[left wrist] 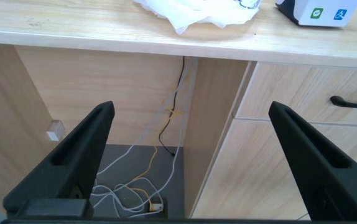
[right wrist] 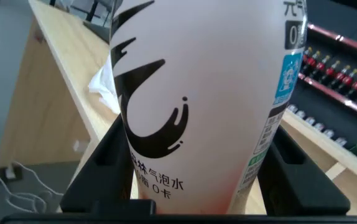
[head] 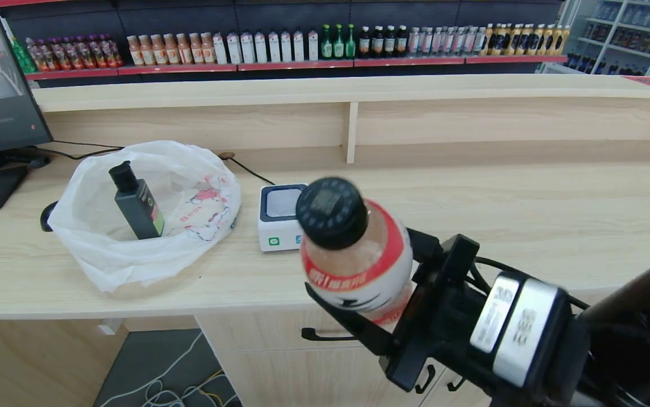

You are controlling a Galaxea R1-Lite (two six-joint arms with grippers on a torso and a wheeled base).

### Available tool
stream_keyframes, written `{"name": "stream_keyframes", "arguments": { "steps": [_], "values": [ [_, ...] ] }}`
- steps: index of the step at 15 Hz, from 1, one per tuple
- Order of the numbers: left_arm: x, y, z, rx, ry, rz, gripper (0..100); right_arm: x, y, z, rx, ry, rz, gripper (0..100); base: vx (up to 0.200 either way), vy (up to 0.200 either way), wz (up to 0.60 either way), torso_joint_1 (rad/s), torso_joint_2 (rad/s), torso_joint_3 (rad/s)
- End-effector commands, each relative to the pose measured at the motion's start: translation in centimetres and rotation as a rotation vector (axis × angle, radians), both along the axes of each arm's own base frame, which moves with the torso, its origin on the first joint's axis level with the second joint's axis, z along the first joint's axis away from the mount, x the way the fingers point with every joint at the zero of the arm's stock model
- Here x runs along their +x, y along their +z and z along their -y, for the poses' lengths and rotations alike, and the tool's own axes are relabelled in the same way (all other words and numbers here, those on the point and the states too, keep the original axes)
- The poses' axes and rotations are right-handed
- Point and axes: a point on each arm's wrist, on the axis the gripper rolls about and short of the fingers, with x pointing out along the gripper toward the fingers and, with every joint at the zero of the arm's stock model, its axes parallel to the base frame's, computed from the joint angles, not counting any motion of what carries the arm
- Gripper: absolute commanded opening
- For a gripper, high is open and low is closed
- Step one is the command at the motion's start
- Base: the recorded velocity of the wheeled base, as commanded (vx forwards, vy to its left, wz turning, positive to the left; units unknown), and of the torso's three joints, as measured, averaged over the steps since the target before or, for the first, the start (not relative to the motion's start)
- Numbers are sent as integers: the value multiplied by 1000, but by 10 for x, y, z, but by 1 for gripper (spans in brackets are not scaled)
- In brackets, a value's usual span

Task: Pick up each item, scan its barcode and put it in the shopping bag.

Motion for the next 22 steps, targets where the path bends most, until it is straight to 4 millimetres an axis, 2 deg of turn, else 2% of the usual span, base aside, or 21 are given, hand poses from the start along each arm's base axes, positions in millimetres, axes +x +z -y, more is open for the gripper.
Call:
{"name": "stream_keyframes", "arguments": {
  "steps": [1,4,7,10,11,13,16,22],
  "values": [
    [0,0,0,0,1,0,100,5,11,7,81,13,-55,0,0,0,0,0,0,0],
    [0,0,0,0,1,0,100,23,22,30,205,-24,-171,0,0,0,0,0,0,0],
    [0,0,0,0,1,0,100,26,22,40,260,-22,-248,0,0,0,0,0,0,0],
    [0,0,0,0,1,0,100,36,27,57,405,-38,-387,0,0,0,0,0,0,0],
    [0,0,0,0,0,0,100,37,28,61,421,-43,-393,0,0,0,0,0,0,0],
    [0,0,0,0,0,0,100,39,26,87,459,-134,-409,0,0,0,0,0,0,0],
    [0,0,0,0,1,0,100,47,24,96,459,-197,-395,0,0,0,0,0,0,0],
    [0,0,0,0,1,0,100,86,10,132,515,-436,-410,0,0,0,0,0,0,0]
  ]
}}
